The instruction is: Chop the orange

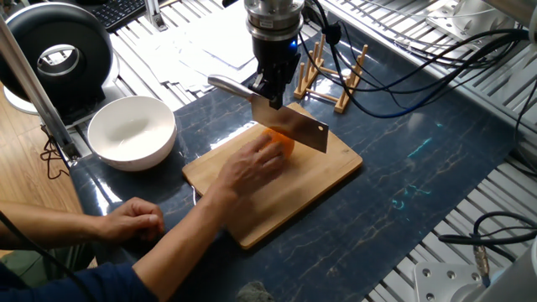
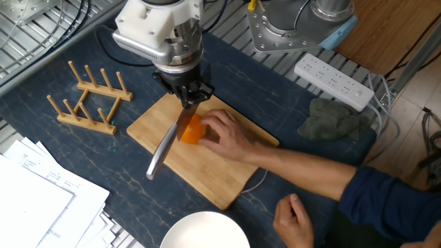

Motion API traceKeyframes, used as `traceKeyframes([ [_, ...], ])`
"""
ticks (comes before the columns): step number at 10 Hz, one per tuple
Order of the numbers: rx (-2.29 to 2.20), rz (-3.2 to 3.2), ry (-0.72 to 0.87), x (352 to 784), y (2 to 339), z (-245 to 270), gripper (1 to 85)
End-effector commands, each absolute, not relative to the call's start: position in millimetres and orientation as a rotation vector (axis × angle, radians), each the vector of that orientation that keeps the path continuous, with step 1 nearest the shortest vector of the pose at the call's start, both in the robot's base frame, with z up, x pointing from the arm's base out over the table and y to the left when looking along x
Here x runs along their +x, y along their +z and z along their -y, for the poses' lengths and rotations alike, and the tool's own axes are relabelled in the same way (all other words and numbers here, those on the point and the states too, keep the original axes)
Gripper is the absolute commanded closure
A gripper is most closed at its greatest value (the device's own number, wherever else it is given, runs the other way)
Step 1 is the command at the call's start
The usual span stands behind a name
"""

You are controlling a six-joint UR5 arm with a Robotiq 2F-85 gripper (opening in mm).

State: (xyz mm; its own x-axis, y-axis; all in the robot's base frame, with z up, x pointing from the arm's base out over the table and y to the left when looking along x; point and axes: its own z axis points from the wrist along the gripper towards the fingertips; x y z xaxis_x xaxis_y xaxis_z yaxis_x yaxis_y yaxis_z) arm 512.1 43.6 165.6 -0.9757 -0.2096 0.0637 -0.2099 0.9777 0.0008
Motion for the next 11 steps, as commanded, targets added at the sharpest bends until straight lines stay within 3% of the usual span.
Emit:
traceKeyframes([
  [1,0.314,3.068,-0.001,514,164,-48,84.3],
  [7,0.354,3.056,0.049,512,170,-33,84.3],
  [11,0.304,3.056,-0.017,509,171,-45,84.3],
])
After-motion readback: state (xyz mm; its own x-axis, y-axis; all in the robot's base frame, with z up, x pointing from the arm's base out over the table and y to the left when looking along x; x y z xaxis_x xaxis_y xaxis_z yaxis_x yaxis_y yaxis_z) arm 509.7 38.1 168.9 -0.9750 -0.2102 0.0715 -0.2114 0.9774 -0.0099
